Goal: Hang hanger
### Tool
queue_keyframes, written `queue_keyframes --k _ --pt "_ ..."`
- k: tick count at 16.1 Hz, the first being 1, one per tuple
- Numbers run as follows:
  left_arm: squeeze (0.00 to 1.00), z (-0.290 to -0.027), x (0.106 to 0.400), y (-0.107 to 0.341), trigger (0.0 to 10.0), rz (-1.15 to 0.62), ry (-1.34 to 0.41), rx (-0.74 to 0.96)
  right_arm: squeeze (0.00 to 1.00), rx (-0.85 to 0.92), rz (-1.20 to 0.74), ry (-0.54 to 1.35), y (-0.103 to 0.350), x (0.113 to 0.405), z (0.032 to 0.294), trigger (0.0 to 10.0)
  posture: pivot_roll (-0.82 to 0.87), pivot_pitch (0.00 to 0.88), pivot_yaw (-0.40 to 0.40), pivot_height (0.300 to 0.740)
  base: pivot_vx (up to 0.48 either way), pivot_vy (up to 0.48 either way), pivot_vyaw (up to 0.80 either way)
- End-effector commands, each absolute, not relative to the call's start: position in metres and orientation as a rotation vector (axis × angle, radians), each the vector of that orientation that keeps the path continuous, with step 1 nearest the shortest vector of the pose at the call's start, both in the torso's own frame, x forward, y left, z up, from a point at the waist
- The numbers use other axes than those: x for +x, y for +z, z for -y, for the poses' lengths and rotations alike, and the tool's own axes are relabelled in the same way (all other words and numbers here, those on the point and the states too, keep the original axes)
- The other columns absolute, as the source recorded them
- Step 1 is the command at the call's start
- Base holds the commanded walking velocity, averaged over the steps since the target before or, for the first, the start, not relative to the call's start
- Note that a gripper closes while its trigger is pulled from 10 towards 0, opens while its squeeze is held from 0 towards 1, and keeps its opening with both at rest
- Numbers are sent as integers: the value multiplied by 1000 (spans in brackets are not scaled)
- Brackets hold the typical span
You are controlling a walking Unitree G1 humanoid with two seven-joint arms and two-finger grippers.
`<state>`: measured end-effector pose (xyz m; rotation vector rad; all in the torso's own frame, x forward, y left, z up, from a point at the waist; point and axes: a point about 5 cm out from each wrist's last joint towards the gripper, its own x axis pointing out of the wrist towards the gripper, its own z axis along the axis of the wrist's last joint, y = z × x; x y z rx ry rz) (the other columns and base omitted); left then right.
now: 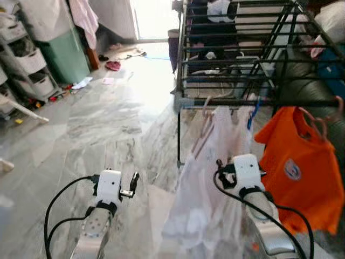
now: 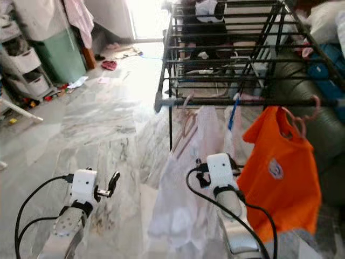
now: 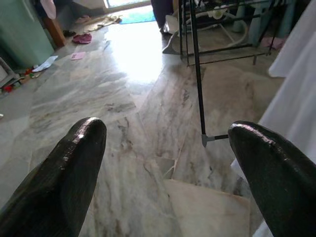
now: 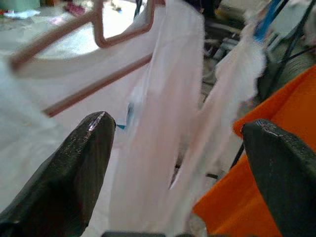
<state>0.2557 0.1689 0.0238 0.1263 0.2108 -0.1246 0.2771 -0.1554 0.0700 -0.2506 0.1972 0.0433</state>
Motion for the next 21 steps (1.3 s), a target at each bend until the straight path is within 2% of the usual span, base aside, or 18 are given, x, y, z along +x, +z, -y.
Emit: queue_keyframes --k 1,15,21 --pt "0 -173 255 22 10000 -225 -113 135 0 -241 -201 56 70 278 152 10000 -167 0 48 740 -345 0 0" --pt "0 -172 254 21 10000 -234 -124 139 0 -218 -214 42 68 278 151 10000 -175 0 50 740 -344 0 0" --pt "0 -178 248 -6 10000 -369 -138 101 0 -183 -331 8 38 274 158 10000 -178 0 57 740 0 0 0"
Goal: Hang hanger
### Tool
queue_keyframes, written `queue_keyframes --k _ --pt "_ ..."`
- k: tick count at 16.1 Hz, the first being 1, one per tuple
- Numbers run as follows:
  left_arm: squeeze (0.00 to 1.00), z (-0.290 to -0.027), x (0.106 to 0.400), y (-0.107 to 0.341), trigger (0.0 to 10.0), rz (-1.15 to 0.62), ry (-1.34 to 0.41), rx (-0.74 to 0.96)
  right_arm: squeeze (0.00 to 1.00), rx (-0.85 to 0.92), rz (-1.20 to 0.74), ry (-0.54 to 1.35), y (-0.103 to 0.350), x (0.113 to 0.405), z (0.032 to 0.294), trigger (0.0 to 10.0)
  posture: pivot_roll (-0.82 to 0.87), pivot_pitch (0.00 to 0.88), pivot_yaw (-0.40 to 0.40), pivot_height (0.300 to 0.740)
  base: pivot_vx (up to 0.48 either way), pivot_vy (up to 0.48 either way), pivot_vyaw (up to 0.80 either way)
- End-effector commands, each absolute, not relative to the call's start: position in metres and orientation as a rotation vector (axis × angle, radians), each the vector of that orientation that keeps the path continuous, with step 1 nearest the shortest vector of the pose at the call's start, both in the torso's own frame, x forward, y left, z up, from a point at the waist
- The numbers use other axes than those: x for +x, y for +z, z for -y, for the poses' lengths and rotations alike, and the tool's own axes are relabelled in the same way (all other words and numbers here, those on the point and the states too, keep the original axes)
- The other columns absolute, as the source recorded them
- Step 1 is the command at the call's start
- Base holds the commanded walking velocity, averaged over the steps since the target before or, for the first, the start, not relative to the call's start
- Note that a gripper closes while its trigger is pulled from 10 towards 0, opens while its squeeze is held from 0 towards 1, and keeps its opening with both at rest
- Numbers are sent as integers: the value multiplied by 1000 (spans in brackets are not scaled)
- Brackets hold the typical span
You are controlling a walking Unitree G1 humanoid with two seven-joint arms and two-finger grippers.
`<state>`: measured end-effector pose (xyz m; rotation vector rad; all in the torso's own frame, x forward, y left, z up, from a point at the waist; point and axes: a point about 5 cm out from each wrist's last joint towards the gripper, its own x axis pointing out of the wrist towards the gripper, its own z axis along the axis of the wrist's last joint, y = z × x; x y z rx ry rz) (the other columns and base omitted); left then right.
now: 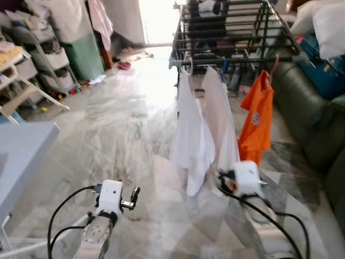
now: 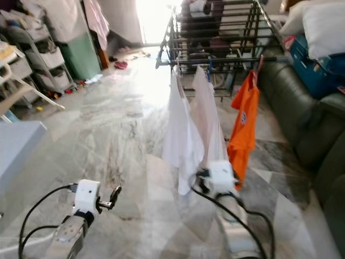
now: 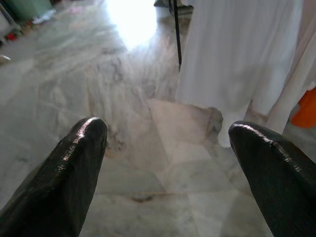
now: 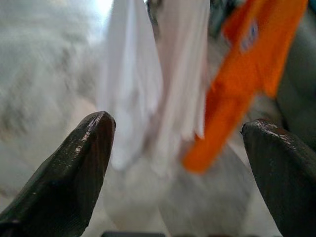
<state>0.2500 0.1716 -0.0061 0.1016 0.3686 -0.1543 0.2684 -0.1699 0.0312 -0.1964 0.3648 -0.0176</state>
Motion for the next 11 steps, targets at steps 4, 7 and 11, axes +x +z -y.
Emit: queue_keyframes --k 4,7,11 --pt "0 -184 229 -41 10000 -580 -111 55 0 -153 -450 -5 8 270 164 10000 -174 0 56 740 0 0 0" --pt "0 -188 213 -62 10000 -746 -57 14 0 -204 -597 61 -26 258 161 10000 -170 0 47 740 0 0 0" --pt "0 -182 198 -76 10000 -900 -34 -17 0 -49 -853 -2 -62 224 167 10000 -148 0 26 740 0 0 0"
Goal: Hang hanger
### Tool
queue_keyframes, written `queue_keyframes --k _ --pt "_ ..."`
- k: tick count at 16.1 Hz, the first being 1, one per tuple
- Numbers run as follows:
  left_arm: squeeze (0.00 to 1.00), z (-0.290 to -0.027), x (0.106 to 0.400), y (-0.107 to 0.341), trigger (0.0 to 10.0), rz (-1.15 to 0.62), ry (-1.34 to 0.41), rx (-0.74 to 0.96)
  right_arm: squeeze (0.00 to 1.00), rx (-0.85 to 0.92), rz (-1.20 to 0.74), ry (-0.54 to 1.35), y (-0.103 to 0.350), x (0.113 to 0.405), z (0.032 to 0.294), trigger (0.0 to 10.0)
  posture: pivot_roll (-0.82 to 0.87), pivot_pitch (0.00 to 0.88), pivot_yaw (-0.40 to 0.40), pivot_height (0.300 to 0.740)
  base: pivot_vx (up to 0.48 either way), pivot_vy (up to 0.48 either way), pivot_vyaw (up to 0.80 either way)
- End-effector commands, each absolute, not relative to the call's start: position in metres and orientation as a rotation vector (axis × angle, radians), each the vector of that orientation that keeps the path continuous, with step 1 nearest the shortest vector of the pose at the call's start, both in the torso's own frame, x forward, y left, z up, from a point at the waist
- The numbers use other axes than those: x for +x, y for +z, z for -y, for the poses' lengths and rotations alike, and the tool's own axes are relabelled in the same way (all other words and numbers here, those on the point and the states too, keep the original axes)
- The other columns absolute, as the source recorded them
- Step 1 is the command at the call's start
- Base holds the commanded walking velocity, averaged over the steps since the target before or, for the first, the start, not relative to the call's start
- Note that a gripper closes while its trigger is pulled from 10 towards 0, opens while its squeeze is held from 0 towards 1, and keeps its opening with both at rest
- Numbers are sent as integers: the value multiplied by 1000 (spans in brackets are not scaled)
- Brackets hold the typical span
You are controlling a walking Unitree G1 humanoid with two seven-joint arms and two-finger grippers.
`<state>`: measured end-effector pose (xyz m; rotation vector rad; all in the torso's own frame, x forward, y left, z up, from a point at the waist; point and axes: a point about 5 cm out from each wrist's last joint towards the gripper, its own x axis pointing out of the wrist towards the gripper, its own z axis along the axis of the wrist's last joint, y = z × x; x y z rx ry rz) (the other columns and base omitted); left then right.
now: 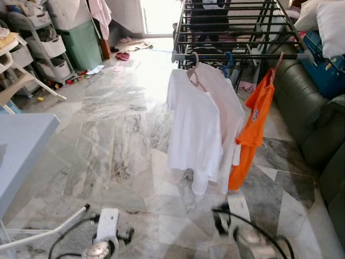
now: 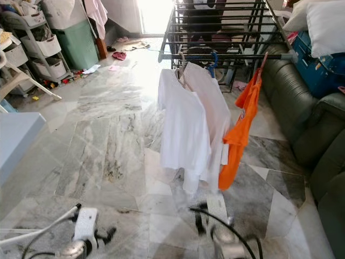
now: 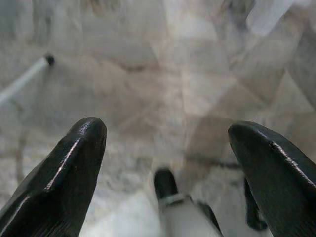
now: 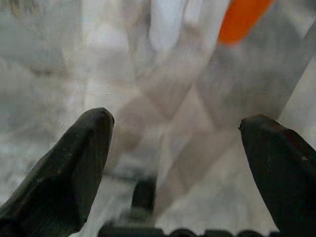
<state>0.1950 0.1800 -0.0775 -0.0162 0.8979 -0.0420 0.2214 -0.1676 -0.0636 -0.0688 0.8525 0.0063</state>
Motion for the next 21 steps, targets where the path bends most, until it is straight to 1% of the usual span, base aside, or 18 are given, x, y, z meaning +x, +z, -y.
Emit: queue_keyframes --k 1,3,5,7,8,10,11,16,21 --pt "0 -180 195 -78 10000 -921 -30 -28 0 -49 -891 -2 -67 217 168 10000 -146 0 29 740 0 0 0" --pt "0 -181 188 -83 10000 -972 7 -6 0 -126 -973 28 -78 199 174 10000 -144 0 41 740 0 0 0" --pt "0 -183 185 -84 10000 -988 39 -2 0 -159 -980 57 -79 196 177 10000 -150 0 52 740 0 0 0" --pt "0 -188 183 -85 10000 -1000 70 22 0 -157 -982 44 -79 195 183 10000 -154 0 59 740 0 0 0" --pt "0 -195 181 -85 10000 -1009 82 37 0 -155 -988 20 -79 194 188 10000 -153 0 57 740 0 0 0" --pt "0 -201 180 -85 10000 -1024 84 39 0 -150 -1009 -3 -81 191 192 10000 -151 0 55 740 0 0 0" --pt "0 -201 180 -85 10000 -1031 84 33 0 -159 -1023 8 -82 189 192 10000 -153 0 55 740 0 0 -475" --pt "0 -183 177 -88 10000 -1040 -35 46 0 -179 -1039 63 -85 185 185 10000 -162 0 63 740 0 0 -735" --pt "0 -168 177 -90 10000 -1042 -95 37 0 -199 -1057 87 -88 178 182 10000 -165 0 67 740 0 0 -731"
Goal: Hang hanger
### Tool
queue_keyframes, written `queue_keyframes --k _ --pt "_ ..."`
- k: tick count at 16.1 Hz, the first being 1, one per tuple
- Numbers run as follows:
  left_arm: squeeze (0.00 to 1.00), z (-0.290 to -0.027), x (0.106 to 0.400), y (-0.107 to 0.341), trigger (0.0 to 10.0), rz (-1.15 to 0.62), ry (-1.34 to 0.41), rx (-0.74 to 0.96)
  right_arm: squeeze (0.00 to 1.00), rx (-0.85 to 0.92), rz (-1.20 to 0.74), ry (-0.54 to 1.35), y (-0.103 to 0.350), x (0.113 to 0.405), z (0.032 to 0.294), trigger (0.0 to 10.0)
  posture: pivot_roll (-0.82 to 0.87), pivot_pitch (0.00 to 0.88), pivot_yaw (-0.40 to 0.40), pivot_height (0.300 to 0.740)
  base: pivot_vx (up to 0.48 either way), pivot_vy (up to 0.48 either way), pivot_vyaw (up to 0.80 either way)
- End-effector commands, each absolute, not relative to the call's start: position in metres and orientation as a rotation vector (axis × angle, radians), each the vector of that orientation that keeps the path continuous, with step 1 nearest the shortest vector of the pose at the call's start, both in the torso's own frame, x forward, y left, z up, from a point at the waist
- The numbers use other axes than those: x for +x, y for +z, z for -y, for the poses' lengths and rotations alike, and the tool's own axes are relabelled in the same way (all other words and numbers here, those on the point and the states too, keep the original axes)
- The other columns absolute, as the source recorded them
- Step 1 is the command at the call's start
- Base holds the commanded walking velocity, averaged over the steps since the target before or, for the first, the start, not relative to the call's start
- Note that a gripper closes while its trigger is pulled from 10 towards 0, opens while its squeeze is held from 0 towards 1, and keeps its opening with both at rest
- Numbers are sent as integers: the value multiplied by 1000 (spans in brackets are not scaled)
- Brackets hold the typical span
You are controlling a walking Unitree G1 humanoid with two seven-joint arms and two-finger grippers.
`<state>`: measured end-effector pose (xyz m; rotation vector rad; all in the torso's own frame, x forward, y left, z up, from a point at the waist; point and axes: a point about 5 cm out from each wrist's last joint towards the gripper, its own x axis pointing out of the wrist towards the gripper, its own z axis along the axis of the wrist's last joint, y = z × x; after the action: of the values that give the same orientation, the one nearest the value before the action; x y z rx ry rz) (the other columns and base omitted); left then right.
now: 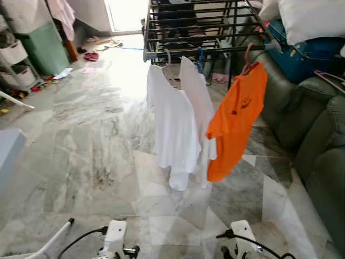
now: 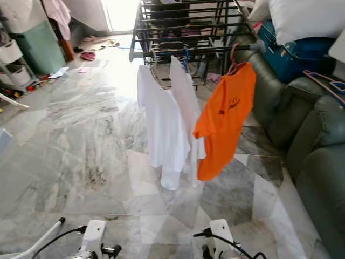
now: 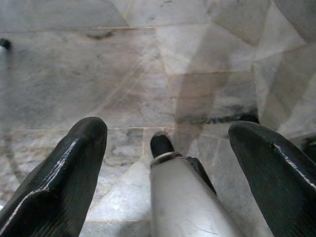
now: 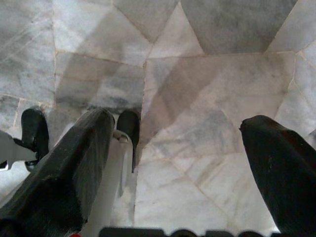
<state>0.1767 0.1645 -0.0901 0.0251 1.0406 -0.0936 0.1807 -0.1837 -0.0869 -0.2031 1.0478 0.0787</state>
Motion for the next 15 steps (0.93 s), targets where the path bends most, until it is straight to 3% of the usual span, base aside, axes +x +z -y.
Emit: queue_keyframes --k 1,5,15 --pt "0 -165 176 -91 10000 -1045 -102 35 0 -202 -1058 88 -88 178 183 10000 -166 0 66 740 0 0 -731" --pt "0 -153 167 -95 10000 -1069 -140 54 0 -218 -1064 100 -89 176 184 10000 -169 0 57 740 0 0 -733" --pt "0 -156 171 -93 10000 -1062 -166 108 0 -218 -1074 116 -91 173 181 10000 -167 0 61 740 0 0 -741"
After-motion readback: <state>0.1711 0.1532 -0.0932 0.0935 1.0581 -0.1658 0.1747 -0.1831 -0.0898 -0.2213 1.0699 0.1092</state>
